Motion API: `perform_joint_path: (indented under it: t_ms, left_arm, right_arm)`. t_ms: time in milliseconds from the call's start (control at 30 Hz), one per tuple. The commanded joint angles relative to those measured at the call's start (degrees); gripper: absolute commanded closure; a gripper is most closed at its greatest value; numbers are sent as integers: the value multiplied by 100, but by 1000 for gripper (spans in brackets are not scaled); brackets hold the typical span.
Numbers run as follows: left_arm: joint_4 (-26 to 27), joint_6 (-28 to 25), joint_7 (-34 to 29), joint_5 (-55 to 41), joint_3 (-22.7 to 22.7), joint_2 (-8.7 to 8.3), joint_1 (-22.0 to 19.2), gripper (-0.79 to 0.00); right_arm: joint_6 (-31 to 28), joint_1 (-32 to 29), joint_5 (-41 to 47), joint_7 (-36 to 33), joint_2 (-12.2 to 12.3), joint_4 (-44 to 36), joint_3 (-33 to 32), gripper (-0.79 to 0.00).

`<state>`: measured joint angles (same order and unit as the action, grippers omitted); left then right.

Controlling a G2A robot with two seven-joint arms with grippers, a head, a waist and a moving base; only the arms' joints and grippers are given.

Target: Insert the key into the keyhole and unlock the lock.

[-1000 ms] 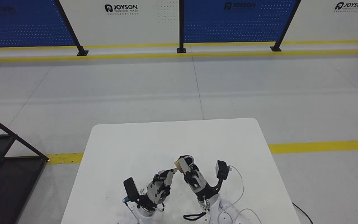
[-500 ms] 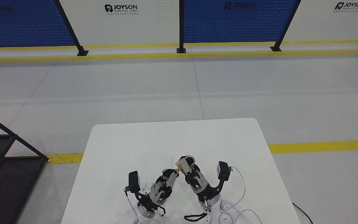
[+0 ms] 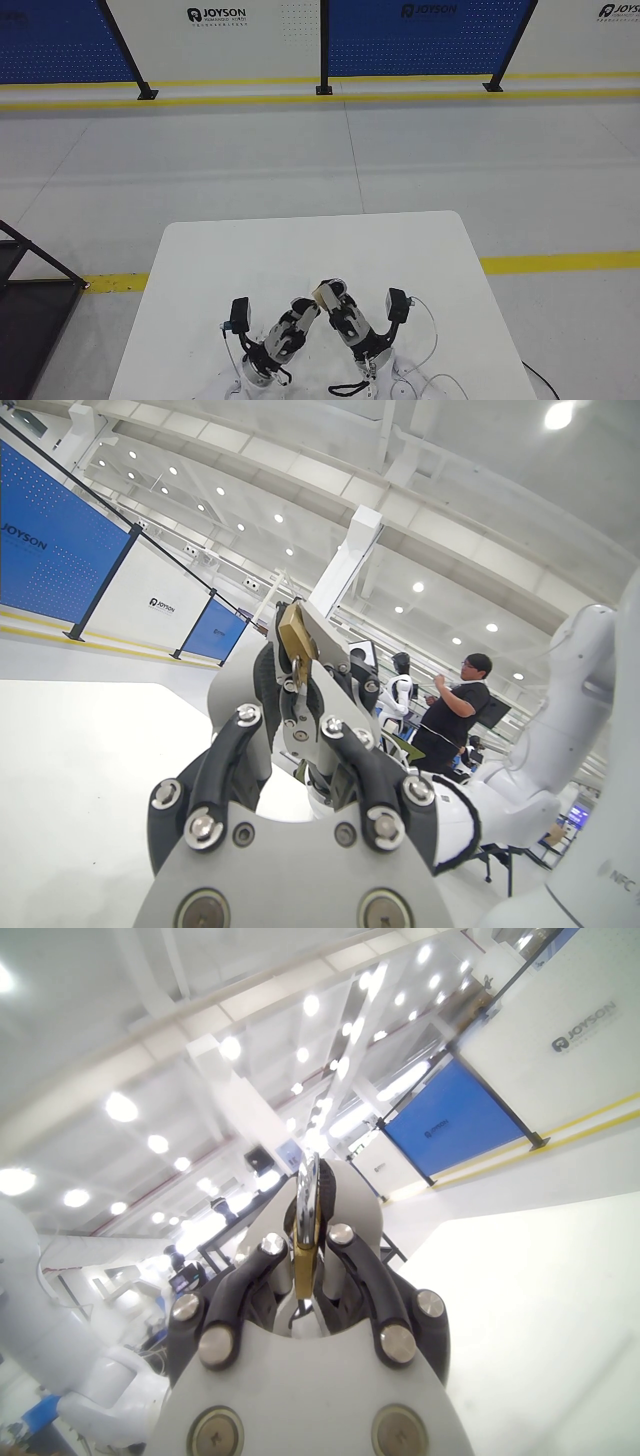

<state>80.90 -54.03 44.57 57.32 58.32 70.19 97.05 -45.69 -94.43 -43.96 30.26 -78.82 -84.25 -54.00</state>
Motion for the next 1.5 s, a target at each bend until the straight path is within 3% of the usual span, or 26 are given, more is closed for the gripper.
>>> perform_joint_path:
  t_ms: [0,67,100,300,400,467,633,1033,1167,1467]
  left_arm:
    - [12,12,-51,-35,-11,5,-12,-132]
    - [13,22,-118,-63,-26,9,-24,-77]
    - [13,38,-145,-68,-32,12,-31,0]
    - [25,128,-157,-41,-30,23,-27,0]
    - [26,135,-114,-46,-25,28,-17,-157]
    - [22,131,-94,-43,-20,30,-14,-209]
    - [4,141,-91,-46,-14,36,-8,-206]
    - [-67,121,-34,11,4,46,-11,-151]
    - [-78,134,-59,66,-13,51,-18,0]
    - [-18,394,105,342,25,61,-26,0]
  right_arm:
    - [5,-1,4,-5,0,3,0,0]
    - [3,-2,10,-11,0,0,1,0]
    - [-3,-3,15,-15,0,1,2,0]
    - [10,-12,30,-4,-1,-1,-6,0]
    - [13,-13,34,-10,-2,-5,-6,0]
    - [11,-15,35,-12,-1,-5,-9,0]
    - [22,-21,24,-7,-1,-12,-14,0]
    - [37,-29,50,-8,-2,-12,-32,0]
    - [26,-28,63,-22,-2,-18,-30,0]
    - [45,-32,52,-32,-3,-20,-30,0]
